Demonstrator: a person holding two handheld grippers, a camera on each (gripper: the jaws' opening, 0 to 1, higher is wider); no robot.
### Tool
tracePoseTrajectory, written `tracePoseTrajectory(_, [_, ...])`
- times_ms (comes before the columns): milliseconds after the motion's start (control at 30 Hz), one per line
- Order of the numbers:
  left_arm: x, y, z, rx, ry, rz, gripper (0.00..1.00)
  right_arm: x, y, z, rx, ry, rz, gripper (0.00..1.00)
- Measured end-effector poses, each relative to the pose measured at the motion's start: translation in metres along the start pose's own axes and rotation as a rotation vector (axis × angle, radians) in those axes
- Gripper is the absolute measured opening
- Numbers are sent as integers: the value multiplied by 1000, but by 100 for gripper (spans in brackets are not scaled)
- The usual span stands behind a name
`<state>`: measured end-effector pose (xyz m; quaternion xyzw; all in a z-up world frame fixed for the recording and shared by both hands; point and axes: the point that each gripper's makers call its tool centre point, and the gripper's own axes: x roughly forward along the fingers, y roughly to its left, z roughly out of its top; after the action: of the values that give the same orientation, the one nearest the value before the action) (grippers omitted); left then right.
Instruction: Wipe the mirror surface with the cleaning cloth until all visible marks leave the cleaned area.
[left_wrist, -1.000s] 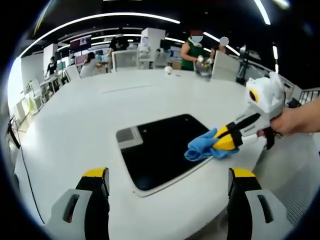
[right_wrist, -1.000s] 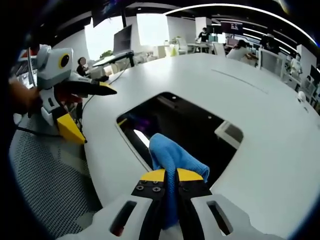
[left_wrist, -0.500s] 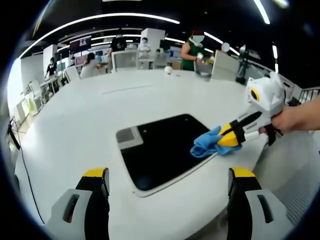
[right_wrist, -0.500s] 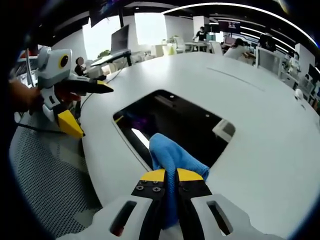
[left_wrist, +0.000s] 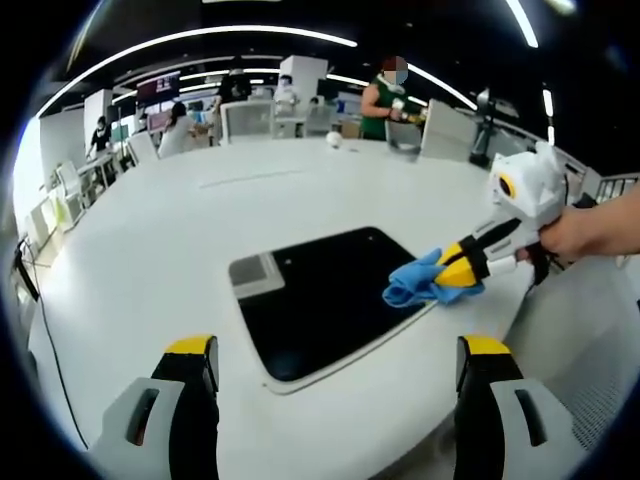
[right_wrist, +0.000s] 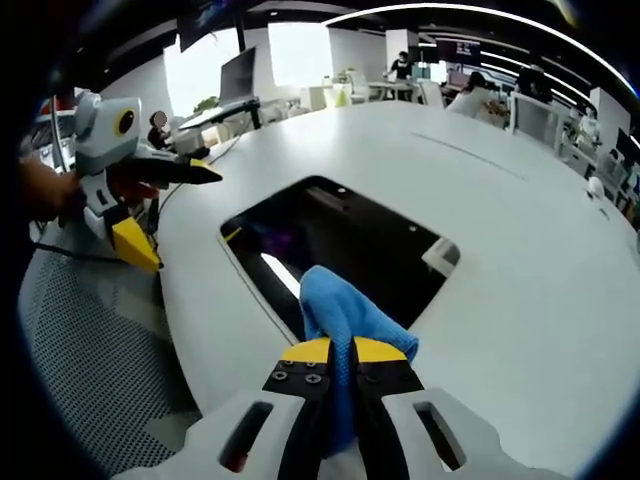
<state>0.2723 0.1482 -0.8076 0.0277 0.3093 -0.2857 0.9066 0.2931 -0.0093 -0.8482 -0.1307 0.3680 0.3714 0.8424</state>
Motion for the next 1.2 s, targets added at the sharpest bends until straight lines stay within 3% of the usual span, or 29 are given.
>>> tracePoseTrajectory(1200, [-1,4,-3,-45,0,12,99,27,-50,30,-9,5,-38,2])
